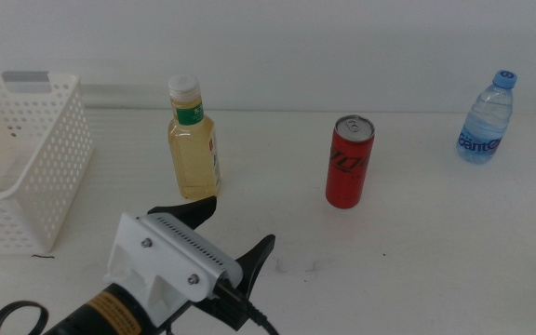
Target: Use arms to grab the bottles and put them into the dustbin to the left of the table.
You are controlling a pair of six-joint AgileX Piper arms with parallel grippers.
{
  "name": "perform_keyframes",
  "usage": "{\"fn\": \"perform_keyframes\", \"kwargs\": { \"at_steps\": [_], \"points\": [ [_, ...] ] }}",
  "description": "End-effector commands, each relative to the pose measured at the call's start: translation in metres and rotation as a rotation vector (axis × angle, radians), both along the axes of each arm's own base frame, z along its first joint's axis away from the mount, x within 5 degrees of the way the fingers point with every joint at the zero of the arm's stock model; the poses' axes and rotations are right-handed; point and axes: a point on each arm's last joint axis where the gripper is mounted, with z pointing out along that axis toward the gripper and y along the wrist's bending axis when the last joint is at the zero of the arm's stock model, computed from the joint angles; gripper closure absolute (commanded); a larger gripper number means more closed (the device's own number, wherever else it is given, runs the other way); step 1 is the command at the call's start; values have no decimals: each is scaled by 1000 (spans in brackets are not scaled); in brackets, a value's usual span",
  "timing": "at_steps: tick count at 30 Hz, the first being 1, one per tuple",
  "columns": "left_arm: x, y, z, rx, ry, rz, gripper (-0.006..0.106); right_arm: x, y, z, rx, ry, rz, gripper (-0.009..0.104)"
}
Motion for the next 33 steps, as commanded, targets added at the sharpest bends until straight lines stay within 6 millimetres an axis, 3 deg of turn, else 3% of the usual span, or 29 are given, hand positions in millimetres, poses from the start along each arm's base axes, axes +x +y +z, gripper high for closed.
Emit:
{"fn": "perform_keyframes", "kwargs": {
  "at_steps": [1,13,24,33],
  "points": [
    [3,-4,3,-10,-19,-8,7,0,-1,-1,-17,-7,-6,7],
    [12,-17,5,-52,-55,-34,7,0,-1,-1,-17,-7,-6,7],
    [73,-70,-28,-81,-68,-57,7,0,-1,-1,-17,-7,-6,7],
    [122,-93,-50,-129,-21,-153,7,0,-1,-1,-17,-7,-6,7]
  ]
}}
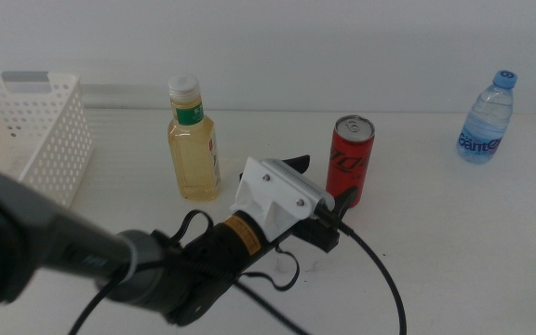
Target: Use arms to grab the bottles and put them into the dustbin to the left of the table.
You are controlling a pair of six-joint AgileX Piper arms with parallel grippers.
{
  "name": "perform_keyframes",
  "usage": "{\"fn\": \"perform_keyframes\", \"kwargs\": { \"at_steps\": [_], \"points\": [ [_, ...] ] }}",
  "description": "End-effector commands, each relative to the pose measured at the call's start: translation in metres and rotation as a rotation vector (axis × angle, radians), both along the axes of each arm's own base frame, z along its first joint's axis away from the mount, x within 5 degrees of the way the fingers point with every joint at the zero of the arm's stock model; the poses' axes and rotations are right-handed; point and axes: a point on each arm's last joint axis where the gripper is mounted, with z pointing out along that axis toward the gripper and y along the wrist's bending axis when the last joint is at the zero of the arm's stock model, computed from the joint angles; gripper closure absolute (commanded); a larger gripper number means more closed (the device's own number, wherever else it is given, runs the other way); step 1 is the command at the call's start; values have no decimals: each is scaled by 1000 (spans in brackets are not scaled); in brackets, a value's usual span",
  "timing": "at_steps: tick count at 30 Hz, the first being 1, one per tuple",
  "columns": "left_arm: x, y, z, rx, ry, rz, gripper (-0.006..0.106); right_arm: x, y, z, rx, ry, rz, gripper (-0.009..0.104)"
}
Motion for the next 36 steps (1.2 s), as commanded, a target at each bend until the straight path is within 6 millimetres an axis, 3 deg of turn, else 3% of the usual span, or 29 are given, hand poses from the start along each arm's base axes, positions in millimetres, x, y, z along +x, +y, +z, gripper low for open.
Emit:
{"fn": "perform_keyframes", "kwargs": {
  "at_steps": [1,8,18,36],
  "points": [
    [11,-4,-5,-24,11,-21,7,0,-1,-1,-17,-7,-6,7],
    [38,-19,-24,-37,32,-6,7,0,-1,-1,-17,-7,-6,7],
    [62,-41,-41,-9,47,-35,7,0,-1,-1,-17,-7,-6,7],
    [88,-60,-55,-15,41,-21,7,0,-1,-1,-17,-7,-6,7]
  ]
}}
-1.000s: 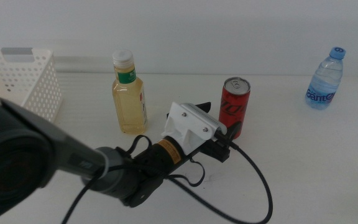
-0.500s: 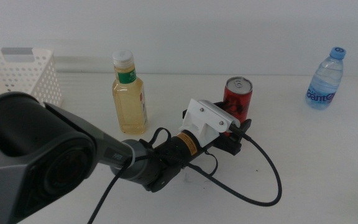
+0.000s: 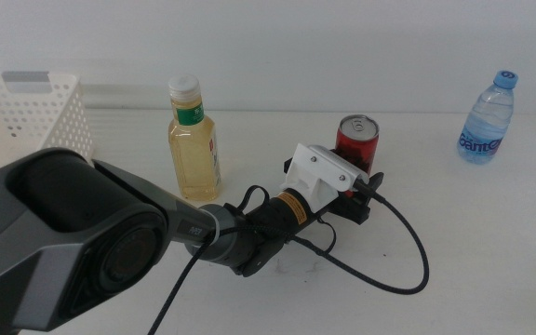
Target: Use arms to grab the bottles and put them into the dustbin to the left of the table.
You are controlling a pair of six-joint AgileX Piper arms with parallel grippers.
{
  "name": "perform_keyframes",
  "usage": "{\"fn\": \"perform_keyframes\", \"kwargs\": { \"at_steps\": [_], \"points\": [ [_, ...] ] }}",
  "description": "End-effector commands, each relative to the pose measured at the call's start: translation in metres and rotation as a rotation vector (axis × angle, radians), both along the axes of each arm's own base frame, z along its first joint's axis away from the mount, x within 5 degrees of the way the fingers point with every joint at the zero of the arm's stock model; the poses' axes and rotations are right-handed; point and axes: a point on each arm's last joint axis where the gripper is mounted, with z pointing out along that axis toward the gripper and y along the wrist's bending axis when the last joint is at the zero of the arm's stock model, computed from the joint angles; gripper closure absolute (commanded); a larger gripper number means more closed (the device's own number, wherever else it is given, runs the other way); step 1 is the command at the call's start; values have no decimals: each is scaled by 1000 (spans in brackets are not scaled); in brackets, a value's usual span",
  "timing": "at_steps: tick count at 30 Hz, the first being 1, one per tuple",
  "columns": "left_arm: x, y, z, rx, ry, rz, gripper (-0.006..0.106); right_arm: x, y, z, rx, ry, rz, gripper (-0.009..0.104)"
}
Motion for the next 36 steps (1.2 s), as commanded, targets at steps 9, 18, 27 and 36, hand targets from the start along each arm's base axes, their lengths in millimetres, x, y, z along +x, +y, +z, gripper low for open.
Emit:
{"fn": "perform_keyframes", "kwargs": {
  "at_steps": [9,18,27,36],
  "points": [
    [10,-8,-11,8,23,-2,15,0,-1,-1,-17,-7,-6,7],
    [-3,-1,13,-28,77,-26,84,0,-1,-1,-17,-7,-6,7],
    [-59,49,91,101,172,29,102,0,-1,-1,-17,-7,-6,7],
    [-107,105,168,261,429,213,102,0,-1,-1,-17,-7,-6,7]
  ]
}}
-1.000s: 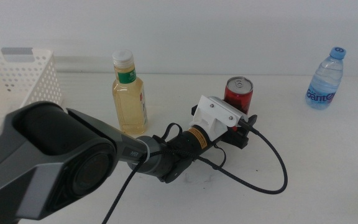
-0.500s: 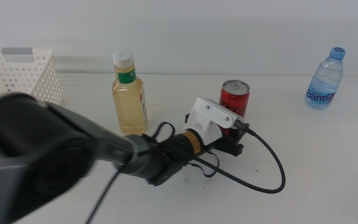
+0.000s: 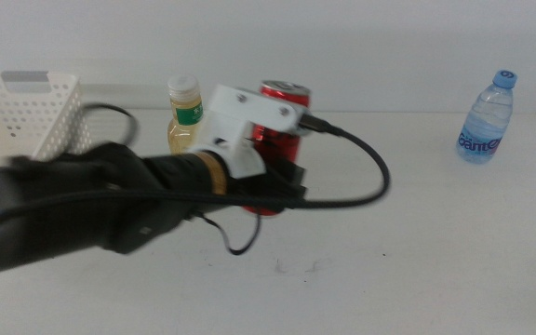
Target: Use arms to grab the bottles and put them into the dustbin to the left of the table.
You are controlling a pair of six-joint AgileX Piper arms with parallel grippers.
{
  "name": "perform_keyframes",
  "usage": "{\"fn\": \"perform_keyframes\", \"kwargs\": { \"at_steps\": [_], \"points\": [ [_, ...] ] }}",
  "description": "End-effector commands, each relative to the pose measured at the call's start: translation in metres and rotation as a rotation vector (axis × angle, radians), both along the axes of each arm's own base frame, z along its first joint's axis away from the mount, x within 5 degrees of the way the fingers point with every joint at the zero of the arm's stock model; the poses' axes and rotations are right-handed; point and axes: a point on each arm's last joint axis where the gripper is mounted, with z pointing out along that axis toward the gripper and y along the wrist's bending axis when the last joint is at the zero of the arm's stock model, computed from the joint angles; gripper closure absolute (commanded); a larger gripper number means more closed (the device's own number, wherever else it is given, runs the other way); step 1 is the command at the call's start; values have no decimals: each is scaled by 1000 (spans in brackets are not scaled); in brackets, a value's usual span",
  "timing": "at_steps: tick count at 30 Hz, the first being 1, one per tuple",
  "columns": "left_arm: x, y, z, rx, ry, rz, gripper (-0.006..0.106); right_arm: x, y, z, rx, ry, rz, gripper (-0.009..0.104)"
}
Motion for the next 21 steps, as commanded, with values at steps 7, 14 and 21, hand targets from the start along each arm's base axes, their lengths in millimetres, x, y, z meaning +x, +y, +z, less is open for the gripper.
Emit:
{"fn": "perform_keyframes", "kwargs": {
  "at_steps": [7,14,21],
  "points": [
    [-29,60,56,130,108,190,102,0,-1,-1,-17,-7,-6,7],
    [-9,129,102,334,185,346,102,0,-1,-1,-17,-7,-6,7],
    [42,242,137,442,296,487,102,0,-1,-1,-17,-7,-6,7]
  ]
}}
